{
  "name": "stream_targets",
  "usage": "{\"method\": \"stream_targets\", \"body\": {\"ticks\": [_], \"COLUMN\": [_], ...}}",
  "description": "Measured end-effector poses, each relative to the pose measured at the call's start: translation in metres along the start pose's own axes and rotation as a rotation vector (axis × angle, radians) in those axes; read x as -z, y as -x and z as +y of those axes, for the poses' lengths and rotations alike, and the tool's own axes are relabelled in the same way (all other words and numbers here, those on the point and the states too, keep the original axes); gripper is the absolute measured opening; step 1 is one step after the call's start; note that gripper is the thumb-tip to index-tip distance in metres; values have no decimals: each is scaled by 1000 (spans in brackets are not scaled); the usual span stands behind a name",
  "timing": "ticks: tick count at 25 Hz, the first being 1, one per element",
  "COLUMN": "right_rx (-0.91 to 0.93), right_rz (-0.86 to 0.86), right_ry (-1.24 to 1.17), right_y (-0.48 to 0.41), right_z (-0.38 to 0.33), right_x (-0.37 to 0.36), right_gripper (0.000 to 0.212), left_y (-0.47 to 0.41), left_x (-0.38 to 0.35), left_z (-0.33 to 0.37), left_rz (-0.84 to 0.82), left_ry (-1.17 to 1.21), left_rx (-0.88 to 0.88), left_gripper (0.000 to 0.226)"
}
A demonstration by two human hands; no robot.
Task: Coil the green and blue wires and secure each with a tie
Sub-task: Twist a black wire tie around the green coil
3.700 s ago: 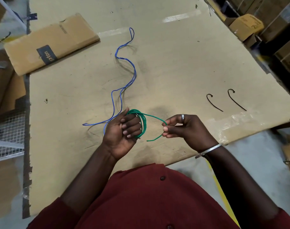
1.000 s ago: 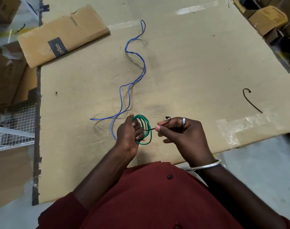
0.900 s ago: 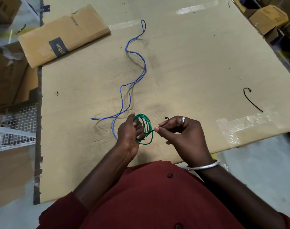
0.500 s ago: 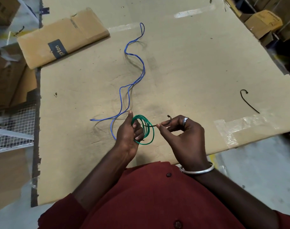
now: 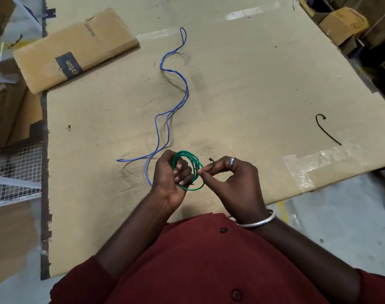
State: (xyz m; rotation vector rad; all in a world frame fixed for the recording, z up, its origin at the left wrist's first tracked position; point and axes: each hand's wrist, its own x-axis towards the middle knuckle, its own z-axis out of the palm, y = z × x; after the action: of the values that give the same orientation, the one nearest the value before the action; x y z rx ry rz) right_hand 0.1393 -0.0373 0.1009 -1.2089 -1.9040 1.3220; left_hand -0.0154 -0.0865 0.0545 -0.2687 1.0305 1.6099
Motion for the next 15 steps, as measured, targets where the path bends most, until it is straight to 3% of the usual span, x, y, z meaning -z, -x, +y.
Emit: {"method": "stream_targets", "body": {"ticks": [15], "right_rx": [-20], "right_rz": [9], "right_ry": [-88], "right_y": [5], "right_z": [-6], "right_x": [0], "right_gripper": [13], "left_y": [5], "left_x": [-4], "left_z": [1], "left_rz": [-46], "left_ry": [35], "left_rx": [-4], "left_gripper": [41]}}
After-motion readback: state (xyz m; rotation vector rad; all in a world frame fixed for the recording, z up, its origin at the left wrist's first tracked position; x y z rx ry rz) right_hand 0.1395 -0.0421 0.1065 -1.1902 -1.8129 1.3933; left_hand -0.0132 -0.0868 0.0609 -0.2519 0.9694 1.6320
